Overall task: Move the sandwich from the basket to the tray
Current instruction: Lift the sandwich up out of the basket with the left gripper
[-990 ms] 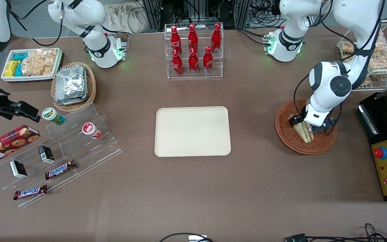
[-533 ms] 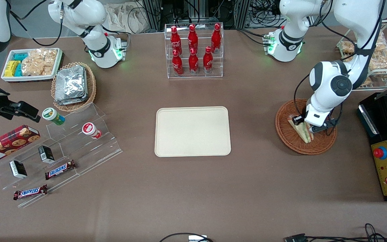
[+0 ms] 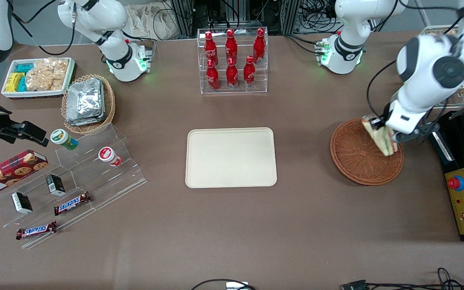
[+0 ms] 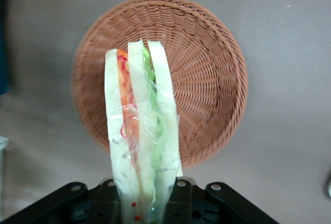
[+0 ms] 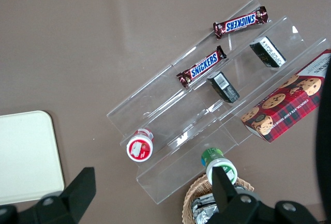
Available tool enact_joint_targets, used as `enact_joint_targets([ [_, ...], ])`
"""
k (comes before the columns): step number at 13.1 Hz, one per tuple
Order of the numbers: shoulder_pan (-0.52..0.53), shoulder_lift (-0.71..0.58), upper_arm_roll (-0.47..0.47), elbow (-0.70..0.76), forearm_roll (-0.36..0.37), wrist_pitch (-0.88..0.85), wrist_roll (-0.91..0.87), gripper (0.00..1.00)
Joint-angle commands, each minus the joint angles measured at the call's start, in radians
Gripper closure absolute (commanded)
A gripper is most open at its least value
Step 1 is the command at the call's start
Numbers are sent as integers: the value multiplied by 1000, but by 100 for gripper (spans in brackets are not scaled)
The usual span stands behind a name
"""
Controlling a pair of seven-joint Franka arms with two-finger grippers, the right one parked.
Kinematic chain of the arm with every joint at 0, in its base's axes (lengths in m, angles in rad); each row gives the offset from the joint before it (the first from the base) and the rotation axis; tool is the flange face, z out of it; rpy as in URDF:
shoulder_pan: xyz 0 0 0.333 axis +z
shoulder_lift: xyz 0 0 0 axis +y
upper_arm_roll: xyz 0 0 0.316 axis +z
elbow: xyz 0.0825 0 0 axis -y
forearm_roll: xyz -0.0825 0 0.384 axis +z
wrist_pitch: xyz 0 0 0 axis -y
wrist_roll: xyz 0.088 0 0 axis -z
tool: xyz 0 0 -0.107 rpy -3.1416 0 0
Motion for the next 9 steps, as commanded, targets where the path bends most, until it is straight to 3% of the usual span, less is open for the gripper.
enact_joint_targets([
  [1, -30, 61, -1, 253, -5, -229, 48, 76],
  [5, -134, 105, -30, 439, -15, -334, 49, 75],
  [7, -160, 182, -119, 546, -69, -371, -3, 75],
  [9, -160, 314, -276, 665, -60, -394, -225, 75],
])
